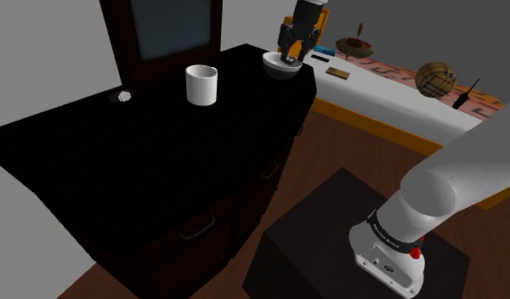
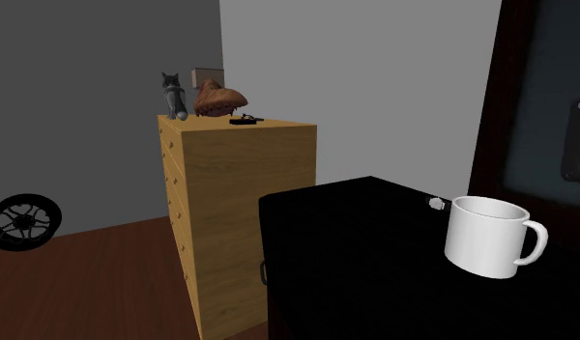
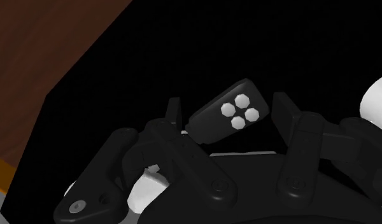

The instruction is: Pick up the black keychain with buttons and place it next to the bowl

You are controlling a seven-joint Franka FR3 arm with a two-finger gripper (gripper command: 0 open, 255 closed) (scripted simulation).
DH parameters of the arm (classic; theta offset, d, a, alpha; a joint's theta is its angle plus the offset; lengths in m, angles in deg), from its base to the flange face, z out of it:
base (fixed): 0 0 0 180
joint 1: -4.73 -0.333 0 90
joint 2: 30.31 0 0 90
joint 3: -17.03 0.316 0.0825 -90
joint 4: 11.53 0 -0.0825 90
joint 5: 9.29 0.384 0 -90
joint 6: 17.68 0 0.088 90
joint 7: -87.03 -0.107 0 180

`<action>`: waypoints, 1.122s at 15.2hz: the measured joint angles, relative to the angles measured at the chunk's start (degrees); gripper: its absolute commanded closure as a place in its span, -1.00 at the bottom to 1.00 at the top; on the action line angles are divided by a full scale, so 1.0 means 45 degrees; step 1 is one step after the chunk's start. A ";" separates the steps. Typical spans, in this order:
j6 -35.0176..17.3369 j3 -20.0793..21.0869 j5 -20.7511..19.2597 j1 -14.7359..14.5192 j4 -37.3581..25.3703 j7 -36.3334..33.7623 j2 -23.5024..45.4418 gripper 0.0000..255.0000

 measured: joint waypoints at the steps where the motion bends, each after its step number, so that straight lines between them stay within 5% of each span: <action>1: 0.0056 -0.0157 -0.0028 0.0121 -0.0175 0.0267 0.0130 1.00; 17: 0.1222 -0.2173 -0.0030 0.2148 -0.5488 0.4244 0.4433 1.00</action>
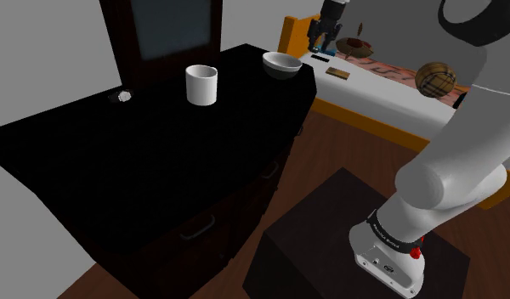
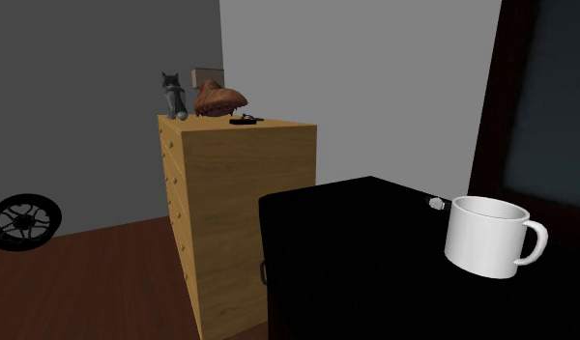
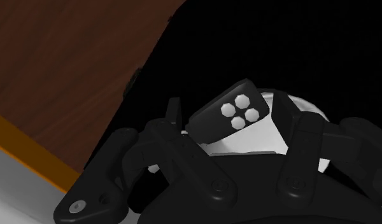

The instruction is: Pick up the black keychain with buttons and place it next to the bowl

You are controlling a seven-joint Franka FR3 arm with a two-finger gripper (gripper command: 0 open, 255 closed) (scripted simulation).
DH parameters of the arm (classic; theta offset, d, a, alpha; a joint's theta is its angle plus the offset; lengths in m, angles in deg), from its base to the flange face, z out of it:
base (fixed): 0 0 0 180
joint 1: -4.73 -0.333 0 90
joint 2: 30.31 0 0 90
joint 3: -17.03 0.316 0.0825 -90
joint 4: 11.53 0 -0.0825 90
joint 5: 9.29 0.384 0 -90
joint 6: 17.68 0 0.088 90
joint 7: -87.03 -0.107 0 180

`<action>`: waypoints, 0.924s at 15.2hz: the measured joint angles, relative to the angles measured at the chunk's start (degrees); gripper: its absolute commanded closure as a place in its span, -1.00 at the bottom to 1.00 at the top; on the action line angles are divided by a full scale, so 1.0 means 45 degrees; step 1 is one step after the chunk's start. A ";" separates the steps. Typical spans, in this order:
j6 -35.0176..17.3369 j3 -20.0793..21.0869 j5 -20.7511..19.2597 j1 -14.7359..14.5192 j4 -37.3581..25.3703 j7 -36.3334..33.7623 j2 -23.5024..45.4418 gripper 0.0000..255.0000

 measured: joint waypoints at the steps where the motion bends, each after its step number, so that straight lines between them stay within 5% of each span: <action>1: 0.0210 -0.0084 0.0039 0.0142 -0.0654 0.0215 0.0453 1.00; 7: 0.1229 -0.0454 0.0282 0.0991 -0.3857 0.1332 0.2698 1.00; 14: 0.0027 -0.0456 0.0290 0.0986 -0.2590 0.1433 0.2635 1.00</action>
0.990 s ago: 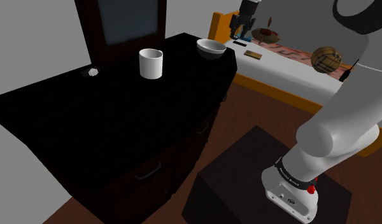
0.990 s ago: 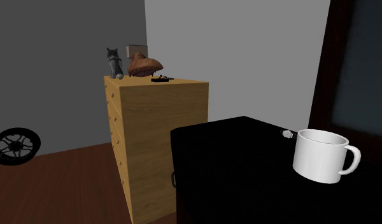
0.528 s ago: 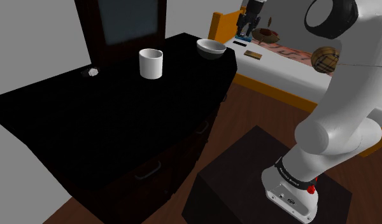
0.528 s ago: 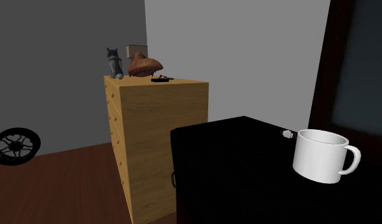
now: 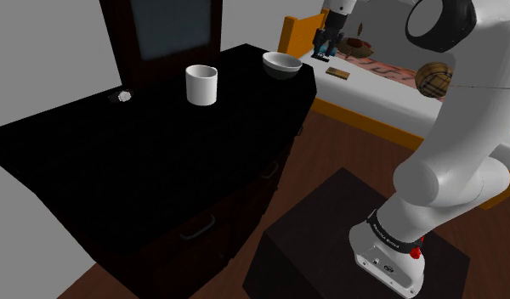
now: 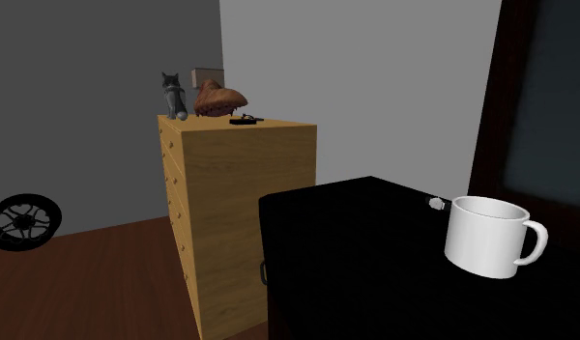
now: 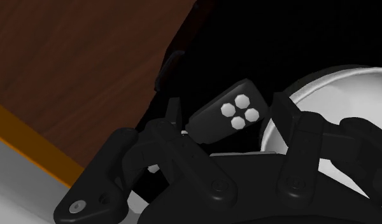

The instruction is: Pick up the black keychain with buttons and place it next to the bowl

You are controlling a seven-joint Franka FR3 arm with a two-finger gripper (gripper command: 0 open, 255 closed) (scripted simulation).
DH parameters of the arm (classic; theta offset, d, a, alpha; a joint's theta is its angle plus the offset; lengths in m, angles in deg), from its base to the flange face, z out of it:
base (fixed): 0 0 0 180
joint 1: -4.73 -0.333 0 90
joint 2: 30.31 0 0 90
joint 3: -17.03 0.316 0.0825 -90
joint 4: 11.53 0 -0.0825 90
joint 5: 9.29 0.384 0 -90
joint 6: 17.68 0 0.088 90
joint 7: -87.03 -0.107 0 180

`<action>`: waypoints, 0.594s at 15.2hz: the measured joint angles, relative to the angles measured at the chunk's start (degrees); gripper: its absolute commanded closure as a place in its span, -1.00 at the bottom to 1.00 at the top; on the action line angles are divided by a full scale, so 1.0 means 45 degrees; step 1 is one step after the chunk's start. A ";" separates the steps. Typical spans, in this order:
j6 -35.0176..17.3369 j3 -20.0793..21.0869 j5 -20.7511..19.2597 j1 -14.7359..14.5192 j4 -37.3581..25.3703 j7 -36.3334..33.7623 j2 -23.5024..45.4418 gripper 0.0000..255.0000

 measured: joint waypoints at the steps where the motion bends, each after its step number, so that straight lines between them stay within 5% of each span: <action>1: -0.0173 -0.0005 0.0003 0.0009 0.0206 0.0027 -0.0030 1.00; 9: -0.1546 0.0004 0.0018 -0.0021 0.1638 0.0091 -0.0088 1.00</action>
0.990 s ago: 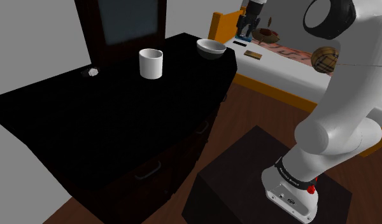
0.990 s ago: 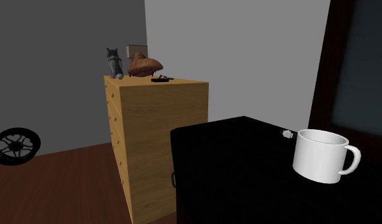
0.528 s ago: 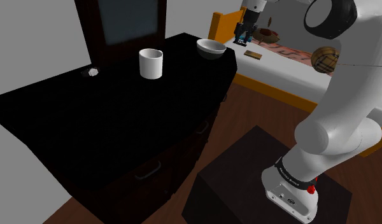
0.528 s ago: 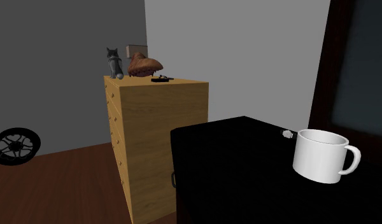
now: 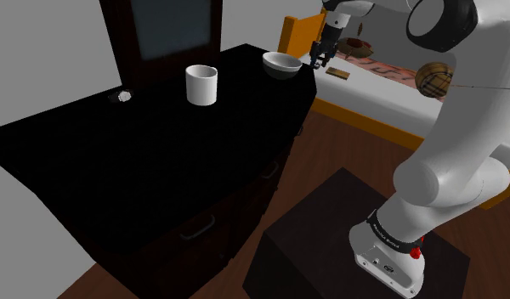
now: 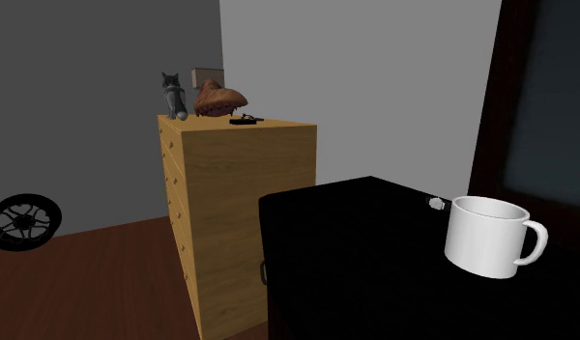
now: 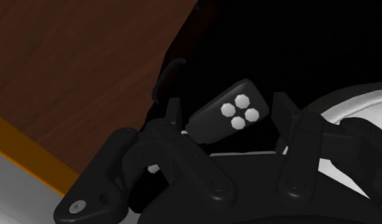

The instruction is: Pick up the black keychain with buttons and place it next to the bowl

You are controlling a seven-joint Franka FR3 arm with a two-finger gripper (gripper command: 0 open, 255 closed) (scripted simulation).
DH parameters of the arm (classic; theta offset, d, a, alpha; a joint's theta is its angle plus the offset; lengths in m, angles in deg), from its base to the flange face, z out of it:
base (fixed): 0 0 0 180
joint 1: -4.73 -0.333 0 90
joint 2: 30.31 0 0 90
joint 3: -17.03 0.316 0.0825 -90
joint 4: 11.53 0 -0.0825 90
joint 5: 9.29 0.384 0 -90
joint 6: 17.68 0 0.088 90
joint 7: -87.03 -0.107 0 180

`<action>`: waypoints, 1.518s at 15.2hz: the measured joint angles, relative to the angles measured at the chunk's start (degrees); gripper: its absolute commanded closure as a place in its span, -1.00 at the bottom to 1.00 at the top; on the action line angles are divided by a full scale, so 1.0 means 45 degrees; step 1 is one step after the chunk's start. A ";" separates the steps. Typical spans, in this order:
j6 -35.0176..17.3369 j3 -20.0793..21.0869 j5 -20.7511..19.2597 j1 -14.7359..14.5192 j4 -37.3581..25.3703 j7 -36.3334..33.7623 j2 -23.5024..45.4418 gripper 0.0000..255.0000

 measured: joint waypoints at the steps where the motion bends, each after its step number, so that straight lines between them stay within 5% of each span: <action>1: -0.0158 -0.0002 0.0005 0.0006 0.0124 0.0017 0.0033 1.00; 16: -0.1729 0.0023 0.0050 -0.0026 0.1433 0.0080 0.0292 1.00; 17: -0.1728 0.0023 0.0050 -0.0026 0.1433 0.0080 0.0292 -1.00; 23: -0.1728 0.0023 0.0050 -0.0025 0.1432 0.0080 0.0292 -1.00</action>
